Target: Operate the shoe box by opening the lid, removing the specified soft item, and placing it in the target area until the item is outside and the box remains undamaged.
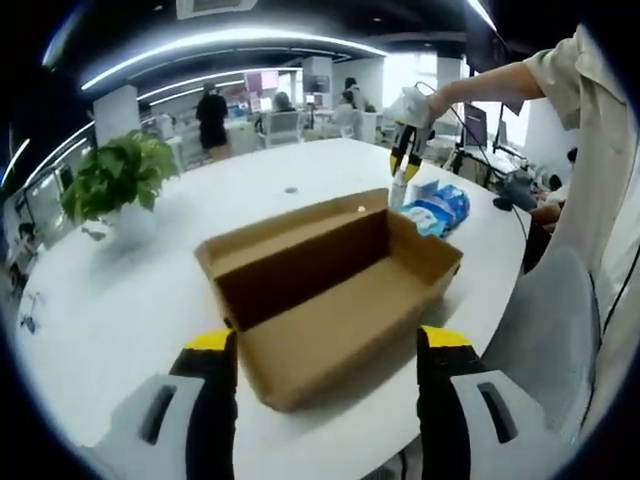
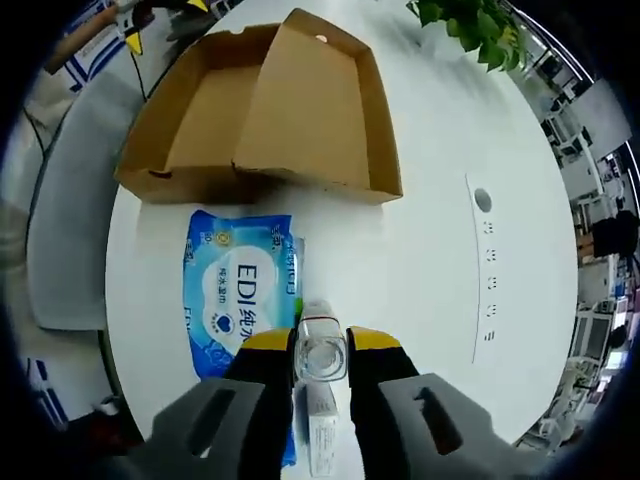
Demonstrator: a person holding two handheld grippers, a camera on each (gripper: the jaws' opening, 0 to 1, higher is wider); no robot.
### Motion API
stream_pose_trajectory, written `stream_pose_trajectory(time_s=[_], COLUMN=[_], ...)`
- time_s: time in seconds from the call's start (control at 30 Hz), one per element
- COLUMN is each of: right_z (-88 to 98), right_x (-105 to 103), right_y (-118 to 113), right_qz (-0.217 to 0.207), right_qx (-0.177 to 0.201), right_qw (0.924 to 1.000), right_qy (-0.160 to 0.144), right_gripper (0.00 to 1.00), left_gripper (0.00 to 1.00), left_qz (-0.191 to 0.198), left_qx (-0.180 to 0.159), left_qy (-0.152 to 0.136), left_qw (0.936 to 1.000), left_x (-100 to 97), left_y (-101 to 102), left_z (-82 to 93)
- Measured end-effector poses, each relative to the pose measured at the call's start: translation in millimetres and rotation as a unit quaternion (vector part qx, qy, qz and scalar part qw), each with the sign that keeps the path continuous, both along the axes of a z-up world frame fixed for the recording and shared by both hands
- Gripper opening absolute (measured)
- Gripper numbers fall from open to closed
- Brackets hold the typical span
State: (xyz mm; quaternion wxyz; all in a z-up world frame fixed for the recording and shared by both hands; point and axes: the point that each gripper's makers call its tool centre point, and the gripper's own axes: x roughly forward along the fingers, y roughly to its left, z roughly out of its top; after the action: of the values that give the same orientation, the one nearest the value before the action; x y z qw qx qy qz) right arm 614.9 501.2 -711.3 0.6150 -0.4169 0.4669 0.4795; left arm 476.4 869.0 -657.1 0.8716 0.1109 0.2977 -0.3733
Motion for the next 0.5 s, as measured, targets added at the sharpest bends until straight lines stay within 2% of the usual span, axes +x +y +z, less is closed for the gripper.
stream_pose_trajectory(time_s=[0.23, 0.5], right_z=[-0.5, 0.2], right_x=[4.7, 3.5], right_y=[4.6, 4.9], right_qz=[-0.002, 0.009], right_qx=[0.003, 0.001], right_qw=[1.0, 0.9999], right_qy=[-0.003, -0.008], right_gripper=[0.18, 0.18], left_gripper=[0.73, 0.66], left_qz=[0.01, 0.035], left_qx=[0.004, 0.019], left_qy=[0.002, 0.006], left_qw=[0.9999, 0.9992], left_x=[1.8, 7.0], left_y=[4.9, 17.2], left_z=[-3.4, -9.1])
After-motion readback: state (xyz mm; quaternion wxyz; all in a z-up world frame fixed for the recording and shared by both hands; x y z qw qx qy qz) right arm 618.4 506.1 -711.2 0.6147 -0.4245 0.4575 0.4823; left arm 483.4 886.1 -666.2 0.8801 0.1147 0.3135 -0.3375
